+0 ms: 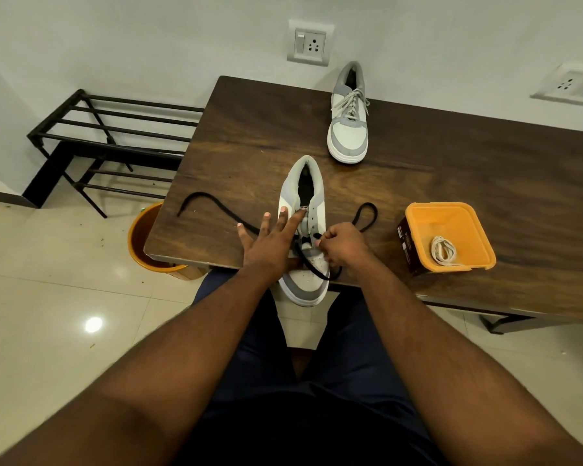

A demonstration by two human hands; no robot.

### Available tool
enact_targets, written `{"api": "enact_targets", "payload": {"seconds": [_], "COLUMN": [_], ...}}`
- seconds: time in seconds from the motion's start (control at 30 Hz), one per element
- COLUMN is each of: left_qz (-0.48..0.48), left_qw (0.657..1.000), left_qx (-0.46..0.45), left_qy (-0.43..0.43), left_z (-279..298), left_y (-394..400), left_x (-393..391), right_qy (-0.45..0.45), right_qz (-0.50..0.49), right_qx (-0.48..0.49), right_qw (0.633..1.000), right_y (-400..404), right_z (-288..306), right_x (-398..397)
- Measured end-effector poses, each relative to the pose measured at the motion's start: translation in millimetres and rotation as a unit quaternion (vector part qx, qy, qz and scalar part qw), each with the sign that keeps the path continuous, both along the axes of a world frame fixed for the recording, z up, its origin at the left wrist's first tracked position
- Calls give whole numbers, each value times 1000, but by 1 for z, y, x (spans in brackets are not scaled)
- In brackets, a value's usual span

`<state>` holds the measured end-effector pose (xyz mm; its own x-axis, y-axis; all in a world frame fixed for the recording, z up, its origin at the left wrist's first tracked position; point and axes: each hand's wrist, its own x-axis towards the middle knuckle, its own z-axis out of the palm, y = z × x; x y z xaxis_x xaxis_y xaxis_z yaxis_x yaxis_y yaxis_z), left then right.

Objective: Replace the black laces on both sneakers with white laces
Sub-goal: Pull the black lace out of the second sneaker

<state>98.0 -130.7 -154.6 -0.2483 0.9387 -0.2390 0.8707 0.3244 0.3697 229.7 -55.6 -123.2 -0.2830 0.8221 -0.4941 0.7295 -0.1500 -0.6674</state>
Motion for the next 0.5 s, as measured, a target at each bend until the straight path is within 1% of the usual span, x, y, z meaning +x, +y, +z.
{"api": "enact_targets", "payload": {"seconds": [0.07, 0.1, 0.13, 0.2, 0.27, 0.33, 0.4, 0.43, 0.5], "left_qz": [-2, -3, -5, -8, -11, -12, -12, -10, -7], "left_qw": [1000, 1000, 1000, 1000, 1000, 1000, 1000, 1000, 1000], "left_qx": [0, 0, -2, -4, -6, -5, -7, -8, -6], "left_qy": [1, 3, 5, 8, 6, 2, 2, 3, 1], "left_z": [1, 1, 1, 2, 2, 1, 1, 0, 0], "left_y": [0, -1, -1, -1, -1, 0, 1, 0, 0], "left_x": [0, 0, 0, -2, -2, -3, -2, -3, -2], "right_qy": [0, 16, 50, 118, 144, 165, 183, 176, 150], "right_qz": [21, 34, 44, 83, 151, 186, 183, 171, 101], "right_qx": [4, -11, -44, -132, -183, -206, -221, -212, -168], "right_qw": [1000, 999, 997, 981, 961, 946, 940, 946, 969], "right_y": [-2, -2, -3, -4, -4, -1, 4, 6, 8], "right_z": [0, 2, 5, 16, 33, 46, 51, 50, 48], "right_x": [1, 4, 9, 22, 37, 48, 55, 55, 49]}}
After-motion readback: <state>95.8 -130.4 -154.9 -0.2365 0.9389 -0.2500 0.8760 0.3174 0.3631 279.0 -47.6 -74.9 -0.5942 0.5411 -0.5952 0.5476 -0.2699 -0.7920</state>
